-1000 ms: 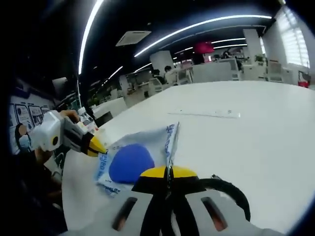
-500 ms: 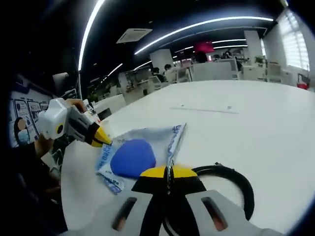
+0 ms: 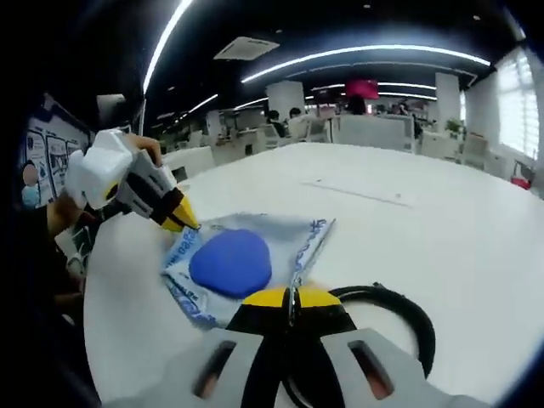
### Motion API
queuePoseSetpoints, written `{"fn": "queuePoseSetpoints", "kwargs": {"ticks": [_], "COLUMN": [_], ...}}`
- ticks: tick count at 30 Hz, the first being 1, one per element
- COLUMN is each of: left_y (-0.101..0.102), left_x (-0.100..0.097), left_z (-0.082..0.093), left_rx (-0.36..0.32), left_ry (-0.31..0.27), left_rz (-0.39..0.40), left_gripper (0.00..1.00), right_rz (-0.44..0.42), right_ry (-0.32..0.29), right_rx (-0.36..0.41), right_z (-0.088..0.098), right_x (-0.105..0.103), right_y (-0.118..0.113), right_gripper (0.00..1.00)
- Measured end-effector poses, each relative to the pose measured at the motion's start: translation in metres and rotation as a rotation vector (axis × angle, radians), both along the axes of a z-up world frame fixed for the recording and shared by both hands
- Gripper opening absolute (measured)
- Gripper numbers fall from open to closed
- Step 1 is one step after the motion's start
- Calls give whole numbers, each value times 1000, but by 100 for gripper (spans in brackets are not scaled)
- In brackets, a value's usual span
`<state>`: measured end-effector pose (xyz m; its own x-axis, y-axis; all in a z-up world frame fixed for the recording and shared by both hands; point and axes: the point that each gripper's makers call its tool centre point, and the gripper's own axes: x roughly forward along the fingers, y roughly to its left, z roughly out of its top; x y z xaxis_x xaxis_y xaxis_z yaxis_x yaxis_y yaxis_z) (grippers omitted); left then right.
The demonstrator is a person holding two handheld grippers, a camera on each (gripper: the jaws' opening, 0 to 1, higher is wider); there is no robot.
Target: Arrange the tabletop items into an orderly group along one side of the table until the central work area is clear of visible clutter.
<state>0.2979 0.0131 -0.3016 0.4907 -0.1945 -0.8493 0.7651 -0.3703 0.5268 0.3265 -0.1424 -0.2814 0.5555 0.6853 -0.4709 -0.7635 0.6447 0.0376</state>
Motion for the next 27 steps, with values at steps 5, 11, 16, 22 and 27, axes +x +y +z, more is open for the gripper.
{"fn": "queuePoseSetpoints", "kwargs": {"ticks": [5, 11, 16, 22, 27], "left_y": [2, 2, 2, 4, 3], "left_x": [2, 1, -2, -3, -4], "left_z": [-2, -1, -1, 2, 10], "left_rx": [36, 52, 68, 76, 67], "left_ry": [-15, -17, -18, -21, -29], "left_rz": [5, 4, -4, -8, -8], "left_gripper": [2, 7, 12, 16, 17], "right_rz": [14, 9, 5, 1, 8], "right_ry": [1, -16, -29, -53, -71], "right_rx": [-31, -117, -135, -124, -118], "right_z": [-8, -19, -17, -6, 1], "right_x": [1, 3, 4, 5, 5], "right_y": [0, -9, -13, -14, -13], "right_gripper": [1, 7, 12, 15, 15]}}
